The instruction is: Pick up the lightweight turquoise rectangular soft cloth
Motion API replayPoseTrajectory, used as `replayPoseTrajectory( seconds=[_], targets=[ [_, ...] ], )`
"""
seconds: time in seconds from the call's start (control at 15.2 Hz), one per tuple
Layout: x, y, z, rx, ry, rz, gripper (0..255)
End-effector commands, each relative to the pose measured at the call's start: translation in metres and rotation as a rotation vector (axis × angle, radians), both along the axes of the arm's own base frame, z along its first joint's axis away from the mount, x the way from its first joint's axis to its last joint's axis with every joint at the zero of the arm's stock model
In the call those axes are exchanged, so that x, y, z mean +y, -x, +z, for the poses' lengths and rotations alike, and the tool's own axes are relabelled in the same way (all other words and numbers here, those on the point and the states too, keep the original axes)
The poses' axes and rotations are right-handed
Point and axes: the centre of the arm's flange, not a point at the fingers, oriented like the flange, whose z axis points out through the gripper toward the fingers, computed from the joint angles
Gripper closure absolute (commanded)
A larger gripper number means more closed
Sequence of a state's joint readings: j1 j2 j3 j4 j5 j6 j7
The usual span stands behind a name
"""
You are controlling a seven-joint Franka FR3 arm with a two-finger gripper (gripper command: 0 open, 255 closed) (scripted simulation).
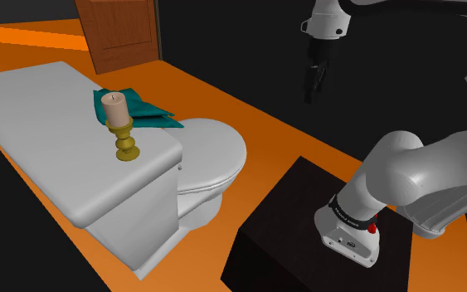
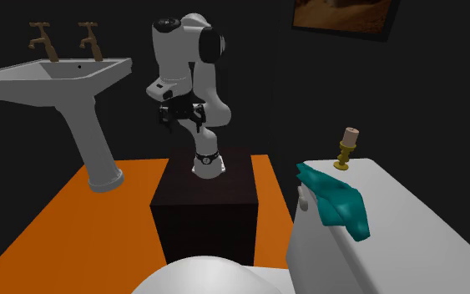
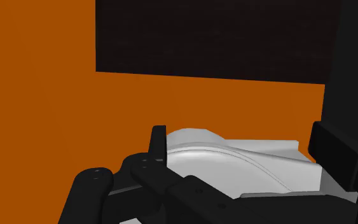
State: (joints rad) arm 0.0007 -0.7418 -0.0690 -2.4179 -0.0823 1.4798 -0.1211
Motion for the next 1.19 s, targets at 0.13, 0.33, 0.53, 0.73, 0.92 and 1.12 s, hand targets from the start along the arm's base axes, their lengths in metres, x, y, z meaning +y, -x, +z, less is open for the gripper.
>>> replayPoseTrajectory(
  seconds=[0.13,0.33,0.53,0.73,0.92,1.12],
  targets=[
    [0.022,-0.012,0.000,-0.009,-0.003,0.011,0],
    [0.056,-0.030,0.000,-0.022,-0.009,0.027,0],
    [0.090,-0.047,0.000,-0.036,-0.014,0.043,0],
    [0.125,-0.064,0.001,-0.049,-0.019,0.059,0],
    [0.160,-0.080,0.002,-0.062,-0.024,0.075,0],
    [0.195,-0.096,0.004,-0.076,-0.029,0.091,0]
  ],
)
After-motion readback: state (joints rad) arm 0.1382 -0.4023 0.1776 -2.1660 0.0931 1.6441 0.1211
